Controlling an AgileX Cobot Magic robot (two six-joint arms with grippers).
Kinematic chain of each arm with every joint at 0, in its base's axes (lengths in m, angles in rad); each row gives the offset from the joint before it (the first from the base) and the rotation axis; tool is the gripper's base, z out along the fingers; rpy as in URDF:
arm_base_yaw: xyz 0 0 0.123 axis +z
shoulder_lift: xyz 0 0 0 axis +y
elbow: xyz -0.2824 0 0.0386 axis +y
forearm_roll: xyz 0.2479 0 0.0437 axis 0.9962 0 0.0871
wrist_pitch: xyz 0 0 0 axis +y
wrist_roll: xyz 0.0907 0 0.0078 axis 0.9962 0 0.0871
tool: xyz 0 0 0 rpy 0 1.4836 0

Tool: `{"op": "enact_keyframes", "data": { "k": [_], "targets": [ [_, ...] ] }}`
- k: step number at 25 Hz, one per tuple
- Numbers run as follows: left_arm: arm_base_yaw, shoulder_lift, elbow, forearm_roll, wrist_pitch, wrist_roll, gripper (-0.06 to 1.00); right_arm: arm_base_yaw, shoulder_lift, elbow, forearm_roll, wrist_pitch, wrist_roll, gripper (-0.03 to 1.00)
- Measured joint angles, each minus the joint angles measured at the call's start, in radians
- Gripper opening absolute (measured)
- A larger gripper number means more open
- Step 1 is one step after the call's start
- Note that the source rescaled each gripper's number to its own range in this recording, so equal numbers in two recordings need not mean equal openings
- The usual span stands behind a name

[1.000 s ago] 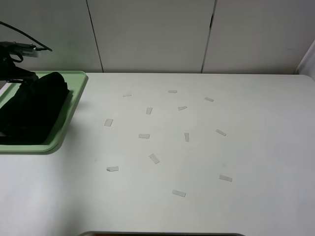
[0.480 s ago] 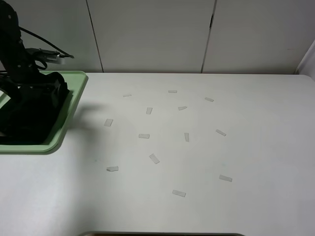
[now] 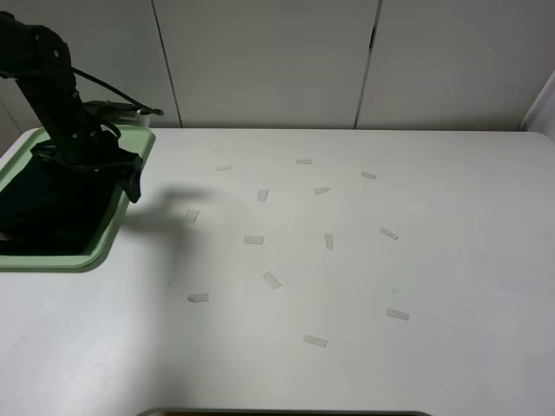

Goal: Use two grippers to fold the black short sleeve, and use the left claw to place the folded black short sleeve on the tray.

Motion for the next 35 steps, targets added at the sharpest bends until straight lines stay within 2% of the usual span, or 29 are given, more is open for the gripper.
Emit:
{"op": "enact_keyframes", "data": {
  "k": [4,10,17,21,24,29,35],
  "targets": [
    [0.0,0.0,0.048,-0.06,-0.063,0.035,1.0,0.0,0.0,0.0,0.0,0.0,0.0,1.0],
    [0.0,-0.01,0.059,-0.104,-0.074,0.068,1.0,0.0,0.0,0.0,0.0,0.0,0.0,1.0],
    [0.0,-0.135,0.06,-0.123,-0.055,0.07,1.0,0.0,0.0,0.0,0.0,0.0,0.0,1.0],
    [0.0,-0.215,0.06,-0.117,0.0,0.07,1.0,0.0,0.0,0.0,0.0,0.0,0.0,1.0],
    [0.0,-0.26,0.06,-0.081,0.067,0.043,1.0,0.0,0.0,0.0,0.0,0.0,0.0,1.0],
    [0.0,-0.33,0.06,0.026,0.178,-0.024,1.0,0.0,0.0,0.0,0.0,0.0,0.0,1.0],
    [0.0,-0.435,0.06,0.124,0.26,-0.06,1.0,0.0,0.0,0.0,0.0,0.0,0.0,1.0]
  ]
}}
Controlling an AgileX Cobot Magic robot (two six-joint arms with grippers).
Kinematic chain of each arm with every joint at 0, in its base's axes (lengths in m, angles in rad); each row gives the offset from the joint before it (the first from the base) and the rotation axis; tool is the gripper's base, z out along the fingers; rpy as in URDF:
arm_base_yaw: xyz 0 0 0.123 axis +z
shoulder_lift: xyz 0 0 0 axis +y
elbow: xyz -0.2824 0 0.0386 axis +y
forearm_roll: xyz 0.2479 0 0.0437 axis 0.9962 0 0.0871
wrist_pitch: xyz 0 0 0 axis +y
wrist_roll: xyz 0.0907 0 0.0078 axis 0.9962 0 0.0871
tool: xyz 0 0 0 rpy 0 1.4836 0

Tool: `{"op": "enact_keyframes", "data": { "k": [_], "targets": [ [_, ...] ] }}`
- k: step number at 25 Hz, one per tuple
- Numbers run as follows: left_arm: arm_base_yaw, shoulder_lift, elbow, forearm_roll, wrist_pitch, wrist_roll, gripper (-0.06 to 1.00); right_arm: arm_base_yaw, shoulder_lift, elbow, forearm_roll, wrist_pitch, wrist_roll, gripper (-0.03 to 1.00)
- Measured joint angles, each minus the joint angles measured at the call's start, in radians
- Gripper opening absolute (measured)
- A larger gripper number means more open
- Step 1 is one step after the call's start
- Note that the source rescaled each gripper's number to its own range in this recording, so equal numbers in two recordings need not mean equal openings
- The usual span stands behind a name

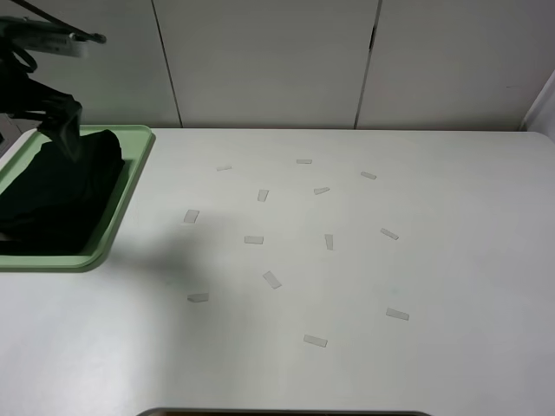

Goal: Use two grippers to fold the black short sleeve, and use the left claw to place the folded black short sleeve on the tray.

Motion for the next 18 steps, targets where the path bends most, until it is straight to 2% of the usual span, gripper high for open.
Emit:
{"op": "enact_keyframes", "data": {
  "k": [3,9,13,18],
  "targets": [
    [0.0,-0.053,0.0,0.031,0.033,-0.004,1.0,0.0,0.0,0.0,0.0,0.0,0.0,1.0],
    [0.0,-0.175,0.016,0.044,0.076,-0.012,1.0,0.0,0.0,0.0,0.0,0.0,0.0,1.0],
    [0.0,-0.256,0.064,0.057,0.08,-0.029,1.0,0.0,0.0,0.0,0.0,0.0,0.0,1.0],
    [0.0,-0.449,0.2,0.067,0.054,-0.042,1.0,0.0,0.0,0.0,0.0,0.0,0.0,1.0]
  ]
}}
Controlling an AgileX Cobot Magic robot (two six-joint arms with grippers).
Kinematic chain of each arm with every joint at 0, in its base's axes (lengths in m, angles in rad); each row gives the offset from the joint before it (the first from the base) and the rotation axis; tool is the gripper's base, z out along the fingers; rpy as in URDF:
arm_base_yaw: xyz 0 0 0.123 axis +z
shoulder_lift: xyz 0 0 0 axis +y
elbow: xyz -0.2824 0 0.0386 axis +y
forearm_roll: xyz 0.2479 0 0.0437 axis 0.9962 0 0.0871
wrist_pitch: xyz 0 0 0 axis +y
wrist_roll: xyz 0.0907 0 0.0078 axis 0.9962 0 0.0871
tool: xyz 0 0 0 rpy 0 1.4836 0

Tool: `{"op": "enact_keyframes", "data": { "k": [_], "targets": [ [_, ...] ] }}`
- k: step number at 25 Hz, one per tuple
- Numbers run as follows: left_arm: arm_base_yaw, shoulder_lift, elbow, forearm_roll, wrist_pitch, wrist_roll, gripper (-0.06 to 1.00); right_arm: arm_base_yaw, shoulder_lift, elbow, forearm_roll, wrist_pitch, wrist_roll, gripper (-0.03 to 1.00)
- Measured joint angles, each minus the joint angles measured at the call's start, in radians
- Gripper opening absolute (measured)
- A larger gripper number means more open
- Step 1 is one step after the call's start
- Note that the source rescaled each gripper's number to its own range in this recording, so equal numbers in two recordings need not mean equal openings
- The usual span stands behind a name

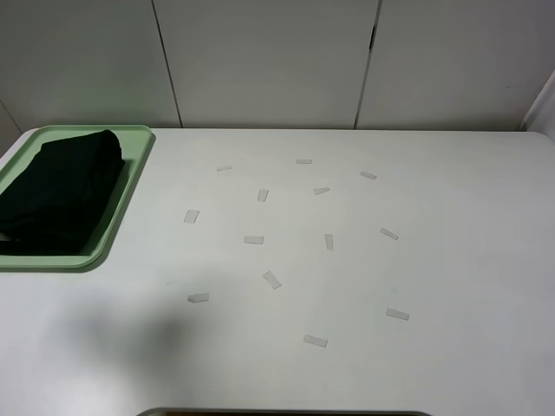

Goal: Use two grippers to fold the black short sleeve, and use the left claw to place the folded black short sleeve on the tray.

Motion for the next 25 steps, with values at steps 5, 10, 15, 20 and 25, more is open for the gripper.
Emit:
{"op": "enact_keyframes", "data": {
  "k": [5,10,15,20,25],
  "targets": [
    [0.0,-0.157,0.094,0.001,-0.033,-0.003,1.0,0.0,0.0,0.0,0.0,0.0,0.0,1.0],
    [0.0,-0.31,0.189,0.002,-0.068,-0.003,1.0,0.0,0.0,0.0,0.0,0.0,0.0,1.0],
    [0.0,-0.491,0.296,0.013,-0.118,-0.003,1.0,0.0,0.0,0.0,0.0,0.0,0.0,1.0],
    [0.0,-0.692,0.413,0.021,-0.162,-0.003,1.0,0.0,0.0,0.0,0.0,0.0,0.0,1.0],
    [0.0,-0.884,0.514,0.024,-0.172,-0.003,1.0,0.0,0.0,0.0,0.0,0.0,0.0,1.0]
  ]
}}
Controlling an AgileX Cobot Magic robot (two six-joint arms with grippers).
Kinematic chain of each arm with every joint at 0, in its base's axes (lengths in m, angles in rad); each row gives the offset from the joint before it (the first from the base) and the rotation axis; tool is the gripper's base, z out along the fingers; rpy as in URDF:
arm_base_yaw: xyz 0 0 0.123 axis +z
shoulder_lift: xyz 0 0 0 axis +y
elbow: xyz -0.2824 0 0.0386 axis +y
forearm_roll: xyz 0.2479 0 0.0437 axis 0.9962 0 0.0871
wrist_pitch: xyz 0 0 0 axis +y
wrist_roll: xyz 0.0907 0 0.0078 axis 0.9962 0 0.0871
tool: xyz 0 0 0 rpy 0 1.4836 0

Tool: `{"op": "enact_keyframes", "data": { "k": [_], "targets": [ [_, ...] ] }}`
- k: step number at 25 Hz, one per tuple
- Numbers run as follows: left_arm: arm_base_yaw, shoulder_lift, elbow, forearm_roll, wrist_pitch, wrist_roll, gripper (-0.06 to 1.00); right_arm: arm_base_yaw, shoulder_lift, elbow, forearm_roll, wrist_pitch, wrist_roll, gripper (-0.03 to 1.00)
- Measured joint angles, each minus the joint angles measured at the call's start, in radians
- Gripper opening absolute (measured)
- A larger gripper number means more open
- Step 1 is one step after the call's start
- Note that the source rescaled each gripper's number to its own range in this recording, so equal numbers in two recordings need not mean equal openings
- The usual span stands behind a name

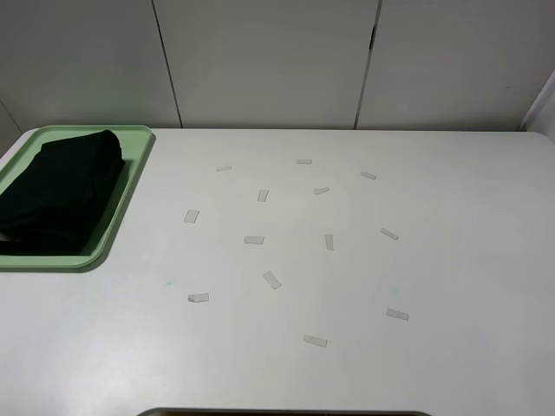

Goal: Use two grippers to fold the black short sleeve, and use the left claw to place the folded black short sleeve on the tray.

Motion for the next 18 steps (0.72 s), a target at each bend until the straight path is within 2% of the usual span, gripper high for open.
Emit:
{"op": "enact_keyframes", "data": {
  "k": [9,14,18],
  "targets": [
    [0.0,-0.251,0.092,-0.001,0.0,-0.002,1.0,0.0,0.0,0.0,0.0,0.0,0.0,1.0],
    [0.0,-0.274,0.092,0.0,0.015,-0.002,1.0,0.0,0.0,0.0,0.0,0.0,0.0,1.0],
    [0.0,-0.274,0.092,-0.005,0.088,-0.02,1.0,0.0,0.0,0.0,0.0,0.0,0.0,1.0]
  ]
}}
